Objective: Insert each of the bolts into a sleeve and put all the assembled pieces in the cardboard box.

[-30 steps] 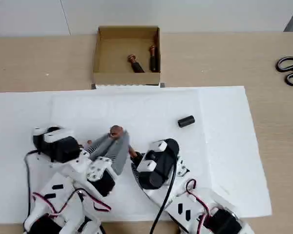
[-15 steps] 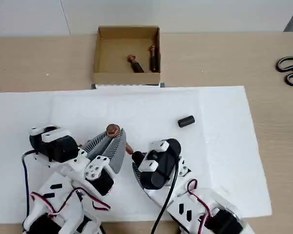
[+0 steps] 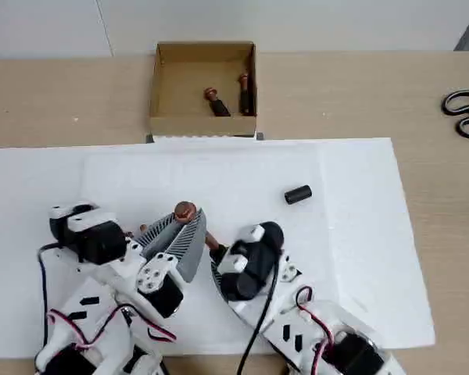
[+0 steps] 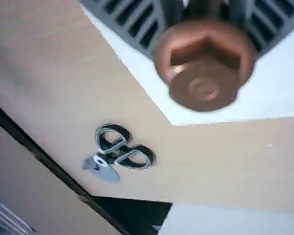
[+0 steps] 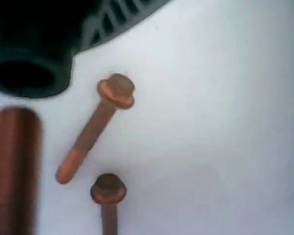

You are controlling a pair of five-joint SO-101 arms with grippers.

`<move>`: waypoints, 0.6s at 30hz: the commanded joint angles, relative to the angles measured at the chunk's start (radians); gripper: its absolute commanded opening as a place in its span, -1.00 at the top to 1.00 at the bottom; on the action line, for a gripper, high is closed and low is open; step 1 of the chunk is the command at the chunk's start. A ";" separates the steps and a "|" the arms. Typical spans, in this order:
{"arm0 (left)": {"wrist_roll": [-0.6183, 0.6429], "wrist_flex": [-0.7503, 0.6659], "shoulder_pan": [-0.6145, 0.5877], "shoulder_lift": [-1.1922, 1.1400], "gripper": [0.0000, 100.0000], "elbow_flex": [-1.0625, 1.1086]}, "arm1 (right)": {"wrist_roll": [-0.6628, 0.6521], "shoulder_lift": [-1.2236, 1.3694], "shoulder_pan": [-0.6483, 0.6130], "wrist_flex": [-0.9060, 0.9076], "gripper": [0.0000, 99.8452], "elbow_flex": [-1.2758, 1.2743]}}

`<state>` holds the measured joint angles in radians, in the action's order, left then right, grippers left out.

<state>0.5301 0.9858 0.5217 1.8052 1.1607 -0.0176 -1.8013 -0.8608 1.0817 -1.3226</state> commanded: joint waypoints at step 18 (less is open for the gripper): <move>0.002 0.058 0.015 0.008 0.99 -0.007 | -0.012 -0.007 0.005 -0.088 0.99 0.002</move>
<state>0.5301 1.0303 0.5278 1.8052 1.1607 -0.0176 -1.8013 -0.8638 1.0280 -1.3272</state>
